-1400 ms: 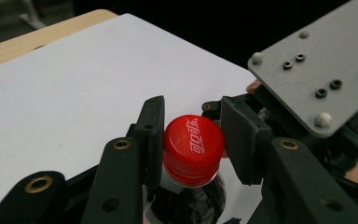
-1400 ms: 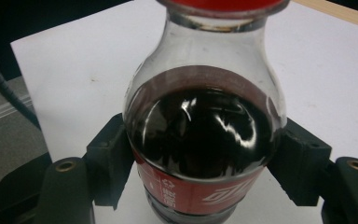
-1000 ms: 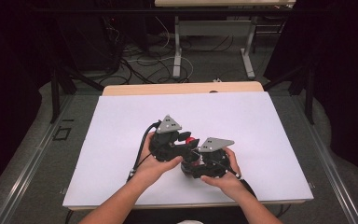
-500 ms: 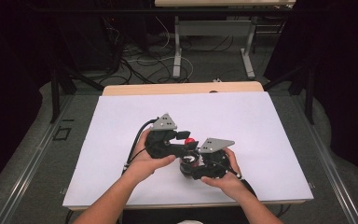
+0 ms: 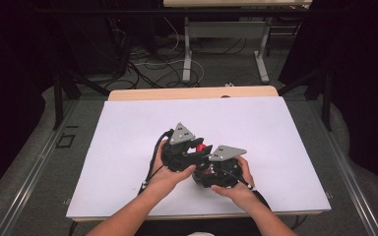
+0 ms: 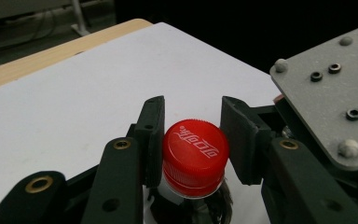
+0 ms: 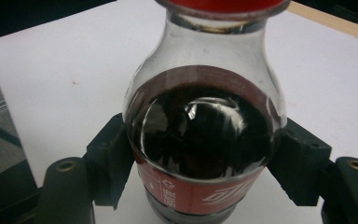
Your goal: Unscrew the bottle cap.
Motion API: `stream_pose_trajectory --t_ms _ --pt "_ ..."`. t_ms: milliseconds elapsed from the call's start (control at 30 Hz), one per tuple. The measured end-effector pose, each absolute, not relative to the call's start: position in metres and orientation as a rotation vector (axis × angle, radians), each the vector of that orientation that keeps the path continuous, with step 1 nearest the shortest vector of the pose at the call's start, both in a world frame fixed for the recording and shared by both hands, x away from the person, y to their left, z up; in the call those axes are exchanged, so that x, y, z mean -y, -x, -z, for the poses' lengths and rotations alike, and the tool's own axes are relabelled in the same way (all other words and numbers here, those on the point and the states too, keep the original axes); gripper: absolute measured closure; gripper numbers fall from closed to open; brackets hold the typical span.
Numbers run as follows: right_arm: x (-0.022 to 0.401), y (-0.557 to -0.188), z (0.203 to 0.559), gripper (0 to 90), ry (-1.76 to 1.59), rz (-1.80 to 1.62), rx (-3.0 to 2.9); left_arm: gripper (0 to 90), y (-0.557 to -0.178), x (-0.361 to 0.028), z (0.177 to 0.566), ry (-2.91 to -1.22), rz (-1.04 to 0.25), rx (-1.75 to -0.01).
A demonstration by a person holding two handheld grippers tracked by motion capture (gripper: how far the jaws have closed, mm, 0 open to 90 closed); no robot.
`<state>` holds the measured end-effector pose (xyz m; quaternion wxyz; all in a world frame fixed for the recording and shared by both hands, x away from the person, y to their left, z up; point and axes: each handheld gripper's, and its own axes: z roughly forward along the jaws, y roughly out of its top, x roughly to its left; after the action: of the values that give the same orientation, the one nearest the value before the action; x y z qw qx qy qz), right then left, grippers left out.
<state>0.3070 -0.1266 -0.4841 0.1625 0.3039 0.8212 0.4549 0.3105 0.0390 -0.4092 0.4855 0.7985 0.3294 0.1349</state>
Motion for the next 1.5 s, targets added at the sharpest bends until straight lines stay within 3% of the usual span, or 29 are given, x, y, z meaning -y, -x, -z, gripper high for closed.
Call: stream_pose_trajectory --t_ms 133,167,433,667,800,967,1267,1367,1500 --pt "0.129 -0.307 0.483 29.8 -0.877 -1.306 -2.353 60.9 -0.313 -0.039 0.407 -1.956 -0.297 -0.783" --pt "0.13 -0.307 0.482 29.8 -0.874 -1.326 -2.362 55.3 -0.314 -0.041 0.405 -1.952 -0.266 -0.779" --pt "0.134 -0.309 0.48 29.7 -0.831 -1.379 -2.377 47.2 -0.323 -0.061 0.393 -1.98 -0.135 -0.629" --pt "0.132 -0.306 0.478 29.7 -0.782 -1.386 -2.406 50.7 -0.334 -0.069 0.398 -2.03 -0.034 -0.54" --pt "0.13 -0.305 0.478 29.7 -0.746 -1.394 -2.409 59.5 -0.335 -0.067 0.399 -2.056 -0.013 -0.478" --pt "0.13 -0.305 0.478 29.8 -0.757 -1.394 -2.403 60.8 -0.332 -0.065 0.4 -2.035 -0.051 -0.505" --pt "0.128 -0.305 0.48 29.8 -0.852 -1.31 -2.331 61.3 -0.309 -0.042 0.404 -1.965 -0.309 -0.781" --pt "0.129 -0.306 0.481 29.6 -0.873 -1.302 -2.327 60.8 -0.307 -0.038 0.405 -1.957 -0.327 -0.796" --pt "0.132 -0.308 0.48 29.6 -0.878 -1.343 -2.345 53.8 -0.308 -0.046 0.399 -1.959 -0.279 -0.762"
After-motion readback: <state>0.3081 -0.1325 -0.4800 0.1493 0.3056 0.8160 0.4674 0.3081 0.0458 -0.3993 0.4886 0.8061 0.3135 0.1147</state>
